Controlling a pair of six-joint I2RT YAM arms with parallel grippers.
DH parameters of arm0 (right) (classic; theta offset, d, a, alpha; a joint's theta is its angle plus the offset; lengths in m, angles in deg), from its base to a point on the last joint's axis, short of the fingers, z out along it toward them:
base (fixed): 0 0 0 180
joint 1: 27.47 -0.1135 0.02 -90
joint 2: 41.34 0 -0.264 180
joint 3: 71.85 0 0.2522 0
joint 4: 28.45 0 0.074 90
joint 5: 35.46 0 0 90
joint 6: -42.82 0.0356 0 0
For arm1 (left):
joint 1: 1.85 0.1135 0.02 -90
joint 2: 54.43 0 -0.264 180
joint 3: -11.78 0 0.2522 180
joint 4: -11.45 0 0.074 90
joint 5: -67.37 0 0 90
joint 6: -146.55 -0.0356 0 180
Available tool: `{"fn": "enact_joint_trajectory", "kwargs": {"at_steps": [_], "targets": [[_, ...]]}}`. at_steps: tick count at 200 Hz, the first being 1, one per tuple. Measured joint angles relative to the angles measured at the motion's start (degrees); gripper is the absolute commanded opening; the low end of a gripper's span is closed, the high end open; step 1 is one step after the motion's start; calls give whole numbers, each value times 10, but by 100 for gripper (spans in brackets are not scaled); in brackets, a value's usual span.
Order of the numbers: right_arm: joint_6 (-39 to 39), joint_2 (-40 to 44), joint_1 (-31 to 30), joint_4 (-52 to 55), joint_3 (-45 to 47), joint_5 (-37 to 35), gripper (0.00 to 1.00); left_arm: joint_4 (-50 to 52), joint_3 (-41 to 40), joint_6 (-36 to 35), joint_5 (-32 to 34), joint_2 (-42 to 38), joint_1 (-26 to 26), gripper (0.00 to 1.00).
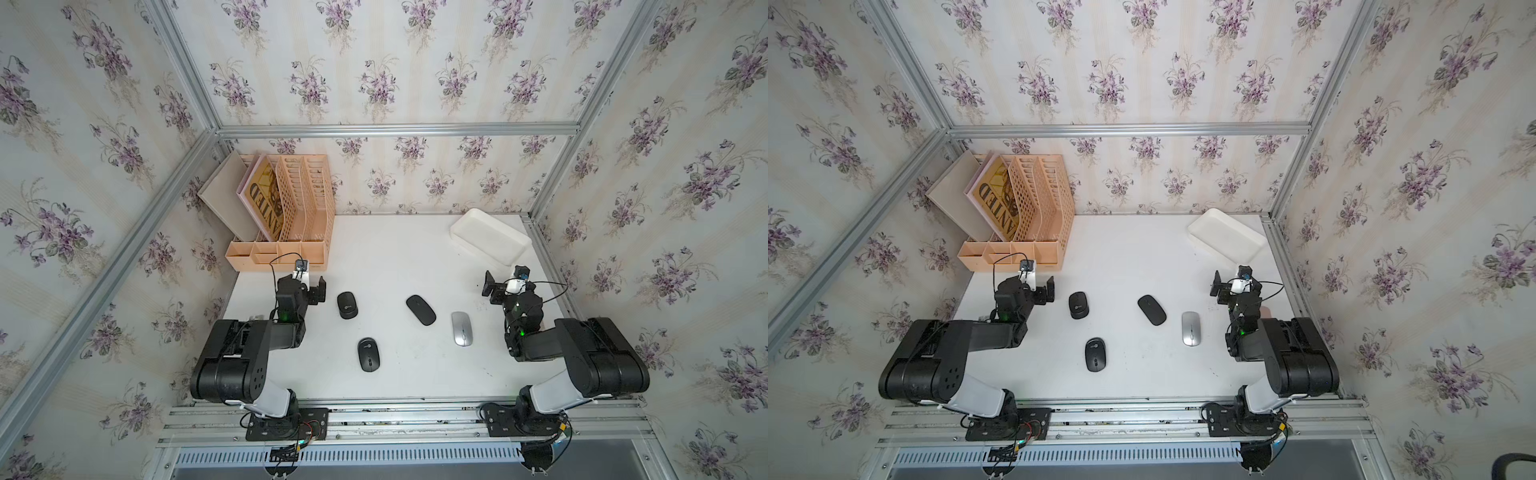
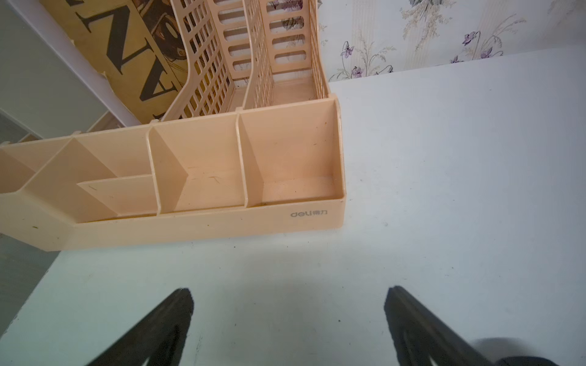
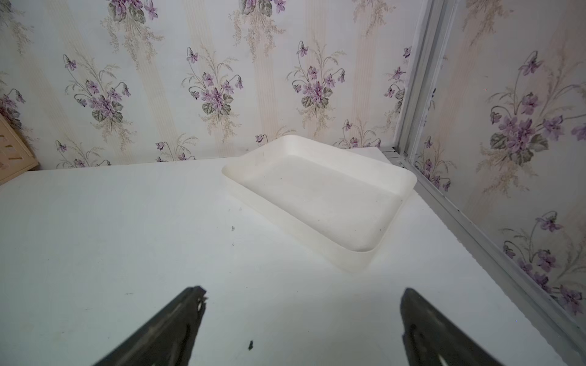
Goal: Put the mouse in the storage box
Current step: Move the storage box to the center of the board.
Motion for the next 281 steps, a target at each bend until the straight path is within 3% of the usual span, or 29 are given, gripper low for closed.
{"fn": "enact_joint_trajectory", "kwargs": {"at_steps": [71, 125, 151, 181, 199, 230, 250, 281], "targets": [[0, 0, 1, 3, -1, 2, 100, 2, 1, 0, -2, 0, 1, 99], [24, 106, 0, 160, -93, -26, 96, 227, 163, 16, 34, -139, -43, 99], [71, 87, -2, 280, -225, 28, 88, 306, 255, 60, 15, -144, -81, 99], [117, -54, -23, 472, -483, 112, 86, 434, 423, 41, 7, -55, -214, 100], [120, -126, -40, 572, -587, 134, 86, 491, 468, 31, -19, -12, -271, 100], [120, -238, -54, 722, -742, 146, 87, 511, 412, 28, -69, -5, -318, 99], [113, -304, -58, 801, -834, 134, 87, 471, 329, 15, -122, -34, -332, 99], [89, -425, -61, 923, -1003, 130, 83, 391, 236, 15, -133, -103, -330, 99]]}}
